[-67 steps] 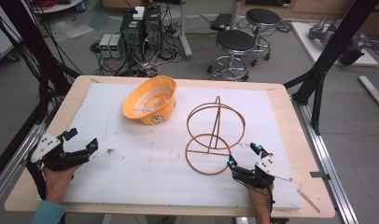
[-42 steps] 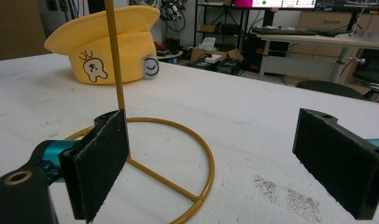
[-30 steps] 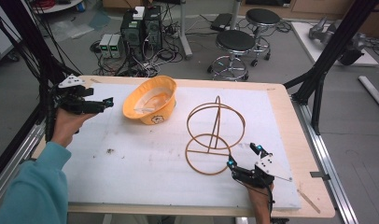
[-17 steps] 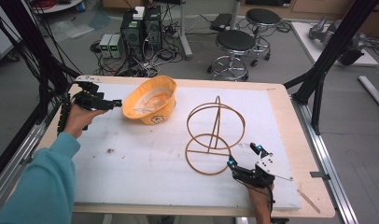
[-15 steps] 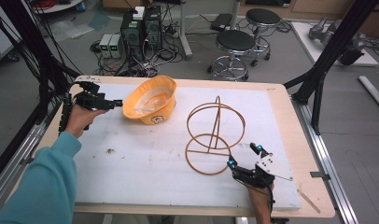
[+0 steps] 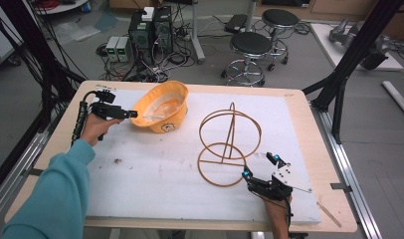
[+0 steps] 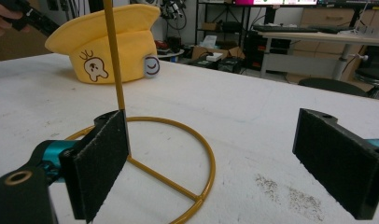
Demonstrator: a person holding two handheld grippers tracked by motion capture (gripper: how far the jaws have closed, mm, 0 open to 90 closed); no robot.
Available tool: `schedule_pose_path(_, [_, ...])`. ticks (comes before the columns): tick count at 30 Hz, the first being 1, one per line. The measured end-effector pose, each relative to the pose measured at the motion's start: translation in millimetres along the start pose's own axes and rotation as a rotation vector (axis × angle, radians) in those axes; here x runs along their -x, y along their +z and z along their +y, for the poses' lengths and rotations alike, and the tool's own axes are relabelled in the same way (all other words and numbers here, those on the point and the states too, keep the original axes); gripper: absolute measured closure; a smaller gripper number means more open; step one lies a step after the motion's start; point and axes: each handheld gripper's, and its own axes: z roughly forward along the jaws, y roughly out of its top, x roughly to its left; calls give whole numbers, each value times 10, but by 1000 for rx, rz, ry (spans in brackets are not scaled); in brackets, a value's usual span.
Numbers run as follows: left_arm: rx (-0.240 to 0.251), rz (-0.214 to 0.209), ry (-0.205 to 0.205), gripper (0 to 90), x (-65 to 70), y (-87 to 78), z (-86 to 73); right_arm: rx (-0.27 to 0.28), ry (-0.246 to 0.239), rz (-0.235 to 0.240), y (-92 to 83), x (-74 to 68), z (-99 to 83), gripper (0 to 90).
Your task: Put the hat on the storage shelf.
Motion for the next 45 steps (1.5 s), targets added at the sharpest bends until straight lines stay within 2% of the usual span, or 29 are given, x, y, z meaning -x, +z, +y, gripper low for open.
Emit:
schedule_pose_path(3, [-25,-3,1,137,18,43,-12,3,2,1,0,3,0,96])
schedule_pose_path(9, [-32,-25,-52,199,-11,111,-29,5,6,4,-4,8,-2,96])
schedule_pose_path(12, [-53,-21,-59,216,-21,150,-43,6,8,7,-5,11,-3,96])
schedule_pose_path(19, [-61,-33,-86,247,-30,194,-56,8,11,8,-4,17,-2,96])
schedule_pose_path(26, [-73,-81,-122,261,-18,251,-73,6,14,8,-5,17,-2,96])
schedule_pose_path(30, [-78,-67,-123,314,-3,250,-70,6,14,7,-5,17,-2,96])
schedule_pose_path(35, [-54,-35,-83,471,20,185,-45,6,15,7,-6,18,-3,96])
schedule_pose_path(40, [-60,-29,-73,619,35,152,-39,7,17,5,-4,18,-2,96])
schedule_pose_path(42, [-51,-36,-69,685,43,139,-35,7,17,4,-4,18,-2,96])
schedule_pose_path(45, [-37,-53,-78,730,55,120,-26,7,18,4,-4,18,-2,96])
